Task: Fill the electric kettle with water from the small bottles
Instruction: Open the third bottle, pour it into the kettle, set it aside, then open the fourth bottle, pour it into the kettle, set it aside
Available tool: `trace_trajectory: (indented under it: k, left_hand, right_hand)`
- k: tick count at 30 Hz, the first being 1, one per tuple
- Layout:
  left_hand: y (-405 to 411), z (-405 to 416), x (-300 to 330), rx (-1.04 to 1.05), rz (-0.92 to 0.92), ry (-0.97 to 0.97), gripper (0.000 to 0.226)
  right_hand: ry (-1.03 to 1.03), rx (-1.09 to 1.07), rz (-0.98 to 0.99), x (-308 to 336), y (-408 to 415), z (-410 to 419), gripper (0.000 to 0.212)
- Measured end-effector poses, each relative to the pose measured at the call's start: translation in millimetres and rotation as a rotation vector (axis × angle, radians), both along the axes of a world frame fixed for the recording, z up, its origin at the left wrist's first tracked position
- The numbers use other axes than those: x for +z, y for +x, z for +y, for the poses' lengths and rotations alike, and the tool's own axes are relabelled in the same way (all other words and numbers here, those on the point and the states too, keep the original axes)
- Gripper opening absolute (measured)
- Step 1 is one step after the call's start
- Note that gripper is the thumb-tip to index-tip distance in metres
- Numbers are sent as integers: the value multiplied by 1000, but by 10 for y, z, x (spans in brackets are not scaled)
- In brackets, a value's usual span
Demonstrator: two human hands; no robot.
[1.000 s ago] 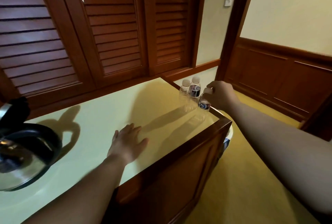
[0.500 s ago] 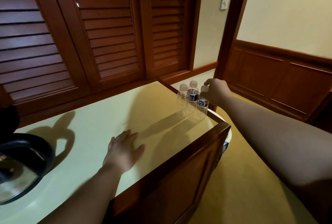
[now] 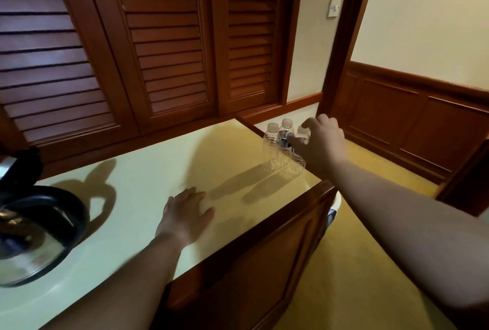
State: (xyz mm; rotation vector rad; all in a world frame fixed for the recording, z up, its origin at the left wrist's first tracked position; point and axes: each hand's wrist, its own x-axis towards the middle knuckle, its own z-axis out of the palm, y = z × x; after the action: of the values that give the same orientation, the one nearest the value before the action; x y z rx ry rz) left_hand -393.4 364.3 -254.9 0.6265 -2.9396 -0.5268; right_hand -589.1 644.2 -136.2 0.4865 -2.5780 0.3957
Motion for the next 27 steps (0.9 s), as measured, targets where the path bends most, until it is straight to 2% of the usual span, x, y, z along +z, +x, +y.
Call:
trace_trajectory:
  k: [4,9,11,17,24,27]
  left_hand:
    - [61,32,100,-79,-19,-27,62]
    - [359,-120,201,-28,43,331,75]
    - [565,-219,211,-29,59,409,77]
    - [1447,-597,219,-15,171,238,61]
    - [2637,-1098,174,108,273,233,49]
    - [3117,-1290,108,217,310,257,46]
  right_hand:
    - [87,136,-41,-204,422,-101,62]
    - [-28,341,-260,-476,878,-391,58]
    - [-40,397,-302,-540,1061,-593,58]
    - [46,631,-438,-746,1671,-1337,66]
    - [128,883,-494,-958,2621,-2314,63]
    - [128,975,-502,-1019,3038,-2670,81]
